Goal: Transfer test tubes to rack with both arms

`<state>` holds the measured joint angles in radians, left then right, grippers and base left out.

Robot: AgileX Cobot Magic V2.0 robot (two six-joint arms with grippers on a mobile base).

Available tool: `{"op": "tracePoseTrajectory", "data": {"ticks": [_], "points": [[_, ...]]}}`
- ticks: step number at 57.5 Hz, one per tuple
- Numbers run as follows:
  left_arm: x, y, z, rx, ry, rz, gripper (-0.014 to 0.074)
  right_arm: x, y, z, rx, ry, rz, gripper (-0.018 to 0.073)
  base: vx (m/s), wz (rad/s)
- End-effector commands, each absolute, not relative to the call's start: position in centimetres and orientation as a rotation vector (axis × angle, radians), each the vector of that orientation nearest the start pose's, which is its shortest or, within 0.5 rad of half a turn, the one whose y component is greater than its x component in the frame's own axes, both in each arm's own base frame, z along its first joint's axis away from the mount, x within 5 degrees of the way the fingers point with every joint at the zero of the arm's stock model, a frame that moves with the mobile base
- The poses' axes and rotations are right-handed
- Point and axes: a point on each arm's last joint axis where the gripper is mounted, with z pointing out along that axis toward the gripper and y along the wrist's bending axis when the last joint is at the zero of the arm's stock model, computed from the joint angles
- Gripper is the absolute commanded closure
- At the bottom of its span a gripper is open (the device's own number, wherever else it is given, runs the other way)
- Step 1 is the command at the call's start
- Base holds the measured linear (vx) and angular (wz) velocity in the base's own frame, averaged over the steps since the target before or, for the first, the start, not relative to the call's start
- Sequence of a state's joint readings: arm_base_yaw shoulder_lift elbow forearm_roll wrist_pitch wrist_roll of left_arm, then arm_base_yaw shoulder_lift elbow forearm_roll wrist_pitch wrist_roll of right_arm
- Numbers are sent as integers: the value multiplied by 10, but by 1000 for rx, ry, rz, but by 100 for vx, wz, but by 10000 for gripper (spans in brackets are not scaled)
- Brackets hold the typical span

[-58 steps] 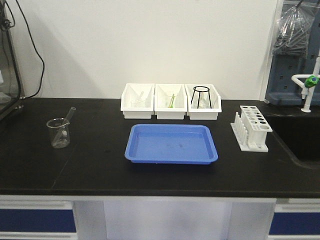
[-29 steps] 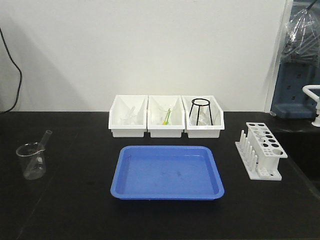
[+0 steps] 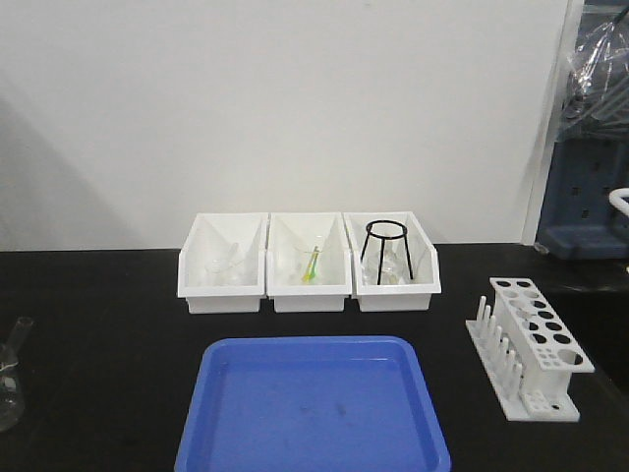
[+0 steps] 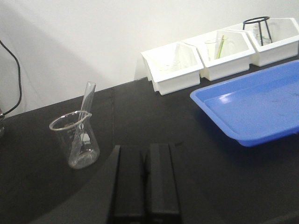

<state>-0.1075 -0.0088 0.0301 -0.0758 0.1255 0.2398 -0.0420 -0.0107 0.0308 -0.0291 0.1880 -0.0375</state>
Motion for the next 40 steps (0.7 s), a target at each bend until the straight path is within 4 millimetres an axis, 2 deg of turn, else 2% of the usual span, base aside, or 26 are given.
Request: {"op": "tracePoseTrajectory", "data": {"ticks": [1,40], "points": [[56,-6,191,205,1546,31,617,57,-3,191,-20,1604,-95,567,31,4],[56,-6,191,205,1546,31,617,57,-3,191,-20,1604,-95,567,23,7]]}}
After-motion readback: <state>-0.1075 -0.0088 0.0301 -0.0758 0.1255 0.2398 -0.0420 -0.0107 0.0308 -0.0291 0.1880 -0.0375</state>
